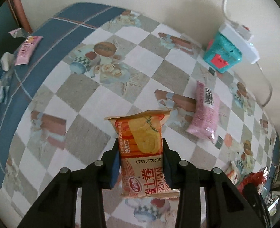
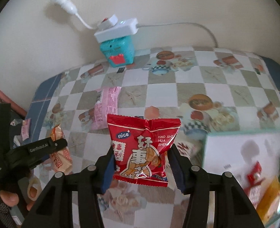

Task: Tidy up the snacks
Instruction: 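Lift and carry the orange bag and red chip bag over the white tray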

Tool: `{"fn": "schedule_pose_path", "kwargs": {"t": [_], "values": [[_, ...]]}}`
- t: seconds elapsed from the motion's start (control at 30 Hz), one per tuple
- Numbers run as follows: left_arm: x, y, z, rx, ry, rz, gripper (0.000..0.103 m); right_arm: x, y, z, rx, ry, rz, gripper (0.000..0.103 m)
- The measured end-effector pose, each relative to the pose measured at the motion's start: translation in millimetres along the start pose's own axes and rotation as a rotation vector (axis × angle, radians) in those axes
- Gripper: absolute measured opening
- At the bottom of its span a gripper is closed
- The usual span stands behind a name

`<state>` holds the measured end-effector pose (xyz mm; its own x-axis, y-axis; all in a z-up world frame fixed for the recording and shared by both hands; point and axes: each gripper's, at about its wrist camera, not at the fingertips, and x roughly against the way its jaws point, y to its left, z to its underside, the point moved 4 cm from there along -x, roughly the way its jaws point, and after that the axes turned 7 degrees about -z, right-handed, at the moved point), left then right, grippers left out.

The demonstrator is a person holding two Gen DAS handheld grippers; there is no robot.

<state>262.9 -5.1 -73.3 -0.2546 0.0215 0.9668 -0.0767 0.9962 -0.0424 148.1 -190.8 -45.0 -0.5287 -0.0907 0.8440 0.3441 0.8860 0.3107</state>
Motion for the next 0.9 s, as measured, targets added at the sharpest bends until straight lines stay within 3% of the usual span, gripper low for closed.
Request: {"fn": "schedule_pose_path", "kwargs": {"t": [0.17, 0.47, 0.6, 0.9], "values": [[28, -11, 18, -0.011, -0.034, 0.021, 0.04, 29, -19, 8, -0.076, -0.053, 0.003, 0.055], [69, -63, 46, -0.087, -0.098, 0.077, 0.04, 64, -78, 3, -0.177, -0.117, 0.03, 0.055], [84, -91, 62, -0.157, -0.111, 0.11, 0.04, 80, -117, -3, -0.236, -0.144, 0.089, 0.055], [97, -148, 96, -0.319, -0.137, 0.11, 0.04, 111, -187, -7, -0.335, -0.183, 0.175, 0.055]]}}
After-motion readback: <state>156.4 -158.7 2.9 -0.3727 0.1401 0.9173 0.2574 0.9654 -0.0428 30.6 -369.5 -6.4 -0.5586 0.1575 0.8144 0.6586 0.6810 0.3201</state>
